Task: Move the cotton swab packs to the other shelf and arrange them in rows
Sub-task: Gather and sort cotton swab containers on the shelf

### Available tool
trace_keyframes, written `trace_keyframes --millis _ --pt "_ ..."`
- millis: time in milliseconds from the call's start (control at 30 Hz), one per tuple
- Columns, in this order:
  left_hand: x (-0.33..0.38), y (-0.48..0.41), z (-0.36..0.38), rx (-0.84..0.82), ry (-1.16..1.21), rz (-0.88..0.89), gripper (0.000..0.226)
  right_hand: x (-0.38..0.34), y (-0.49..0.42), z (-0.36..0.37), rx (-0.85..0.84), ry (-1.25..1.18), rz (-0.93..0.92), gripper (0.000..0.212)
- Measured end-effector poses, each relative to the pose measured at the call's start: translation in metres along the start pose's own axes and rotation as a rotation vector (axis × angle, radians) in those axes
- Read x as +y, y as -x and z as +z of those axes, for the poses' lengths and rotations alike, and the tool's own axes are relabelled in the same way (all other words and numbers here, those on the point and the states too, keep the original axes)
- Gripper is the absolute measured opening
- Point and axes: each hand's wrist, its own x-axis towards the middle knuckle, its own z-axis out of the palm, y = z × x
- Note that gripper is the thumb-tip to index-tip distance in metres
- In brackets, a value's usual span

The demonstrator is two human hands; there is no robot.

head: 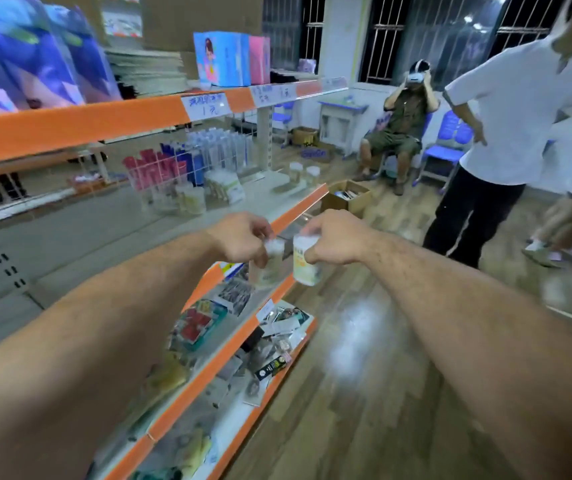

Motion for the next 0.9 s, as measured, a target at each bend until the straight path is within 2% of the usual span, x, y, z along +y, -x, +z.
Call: trace_keyframes --millis 267,567,733,900 --pt "0.043 -0.136 0.031 -0.03 0.096 0.103 0.038 0.099 -0.056 -0.028 0.03 -0.083 0.129 0.05" --pt "0.057 -0.294 0.022 -0.061 0.132 0.228 0.038 0.163 -0.169 -0.063 0.079 -0.014 0.221 0.053" --pt "0.031 -0.354 0.001 -0.032 0.131 0.177 0.037 0.173 -0.246 -0.067 0.077 -0.051 0.203 0.054" --pt "-0.018 -0.392 -0.022 0.044 0.136 0.058 0.034 0.164 -0.331 -0.056 0.022 -0.068 0.085 0.058"
